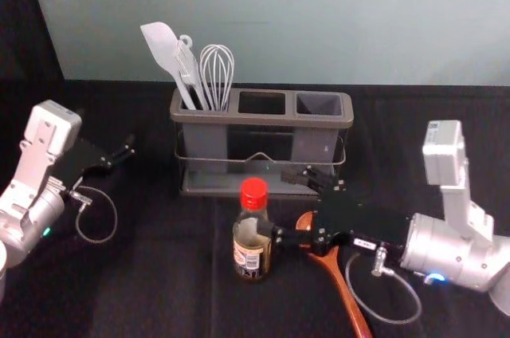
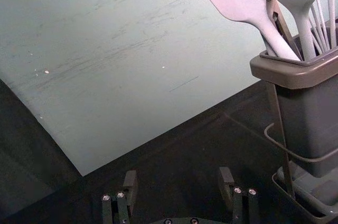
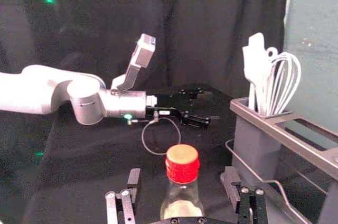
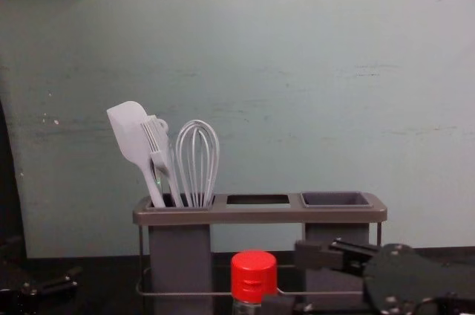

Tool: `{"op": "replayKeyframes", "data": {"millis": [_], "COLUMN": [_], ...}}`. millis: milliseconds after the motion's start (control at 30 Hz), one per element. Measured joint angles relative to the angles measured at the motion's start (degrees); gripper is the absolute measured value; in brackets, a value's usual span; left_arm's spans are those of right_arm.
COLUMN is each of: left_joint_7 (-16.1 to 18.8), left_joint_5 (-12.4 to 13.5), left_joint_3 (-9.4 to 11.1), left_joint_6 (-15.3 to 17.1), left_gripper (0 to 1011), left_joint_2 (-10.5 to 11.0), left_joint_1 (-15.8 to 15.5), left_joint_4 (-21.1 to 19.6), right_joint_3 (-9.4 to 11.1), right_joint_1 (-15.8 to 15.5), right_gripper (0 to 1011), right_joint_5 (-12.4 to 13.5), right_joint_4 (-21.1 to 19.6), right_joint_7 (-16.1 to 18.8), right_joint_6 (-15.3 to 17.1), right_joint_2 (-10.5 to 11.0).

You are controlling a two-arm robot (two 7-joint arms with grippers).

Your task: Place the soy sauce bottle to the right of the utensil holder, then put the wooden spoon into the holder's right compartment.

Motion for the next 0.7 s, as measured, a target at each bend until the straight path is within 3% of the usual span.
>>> {"op": "replayKeyframes", "data": {"millis": [333,700], "left_joint_7": [0.00,0.00], "left_joint_5": [0.00,0.00], "left_joint_3": [0.00,0.00], "left_joint_6": [0.00,0.00], "left_gripper": [1005,1005], "left_joint_2": [0.00,0.00], "left_joint_1": [0.00,0.00], "left_joint_4": [0.00,0.00], "right_joint_3": [-1.96,-3.02], "right_joint_1": [2.33,3.45], "right_gripper": [1003,1002], "right_joint_5": [-0.86,0.15], "right_joint_4": [1.70,2.49], "right_joint_7": [-0.51,-0.48], "right_joint_6": [1.85,3.11], "right_joint_2": [-1.94,-2.96]}}
